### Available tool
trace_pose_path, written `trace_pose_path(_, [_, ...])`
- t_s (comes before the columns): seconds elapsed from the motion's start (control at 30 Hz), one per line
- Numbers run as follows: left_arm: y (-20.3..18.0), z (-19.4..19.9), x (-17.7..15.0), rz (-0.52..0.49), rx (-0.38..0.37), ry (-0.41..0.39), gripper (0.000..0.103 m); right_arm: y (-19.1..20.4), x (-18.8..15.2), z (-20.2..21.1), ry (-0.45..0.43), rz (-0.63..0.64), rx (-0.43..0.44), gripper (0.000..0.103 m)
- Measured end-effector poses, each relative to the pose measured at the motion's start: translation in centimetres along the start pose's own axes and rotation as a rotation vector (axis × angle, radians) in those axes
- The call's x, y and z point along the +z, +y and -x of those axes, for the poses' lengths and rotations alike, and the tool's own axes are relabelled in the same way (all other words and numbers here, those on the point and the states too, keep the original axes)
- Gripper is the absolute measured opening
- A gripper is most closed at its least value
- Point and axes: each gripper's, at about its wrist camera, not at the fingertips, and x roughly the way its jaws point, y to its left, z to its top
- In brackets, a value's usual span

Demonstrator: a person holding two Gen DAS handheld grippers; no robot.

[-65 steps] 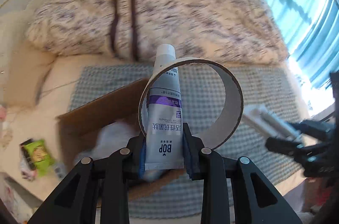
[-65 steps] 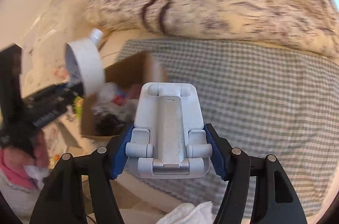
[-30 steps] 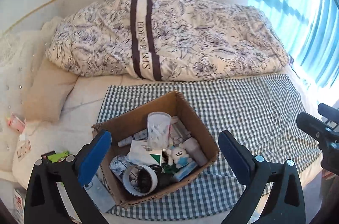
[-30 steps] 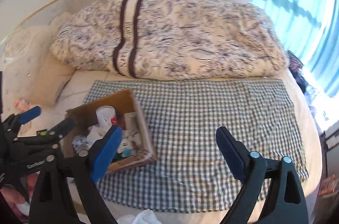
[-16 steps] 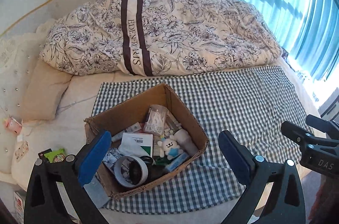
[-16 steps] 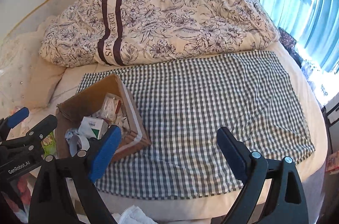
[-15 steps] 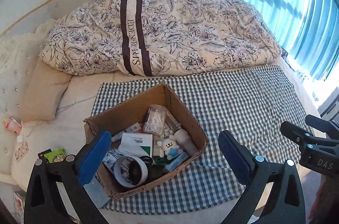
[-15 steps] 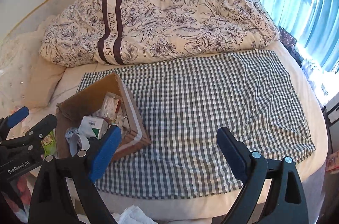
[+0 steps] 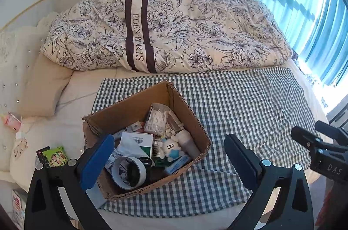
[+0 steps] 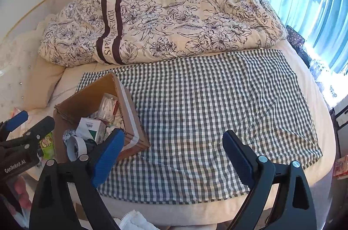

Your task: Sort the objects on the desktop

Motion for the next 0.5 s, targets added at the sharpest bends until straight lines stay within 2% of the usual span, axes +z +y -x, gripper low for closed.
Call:
trace_pose_path(0.1, [-0.3, -0.5, 0.1, -0.006, 0.014, 0.019, 0.103, 0.0, 0.2, -0.4, 0.011, 0.008, 0.006, 0.092])
trace_pose_path(0.2, [-0.2, -0.9, 0.0, 0.001, -0.004, 0.030, 0.103, 0.2, 0.4, -0.5, 0.010, 0.025, 0.006, 0.092])
trace_pose_path(0.33, [-0.3, -1.1, -0.4, 0.010, 0.004, -0.008, 0.103, 0.2, 0.7, -0.8, 0.016, 0.034, 0.005, 0.092])
trace_pose_path(0.4, [-0.3, -1.3, -0.3, 0.024, -0.025, -0.003, 0.103, 0.2, 0.8, -1.0, 0.020, 0.039, -0.001, 0.092])
trace_pose_path(0.5, [-0.7, -1.4, 0.0, 0.005, 0.006, -0.014, 0.103, 0.0, 1.0, -1.2, 0.026, 0.039, -0.003, 0.092])
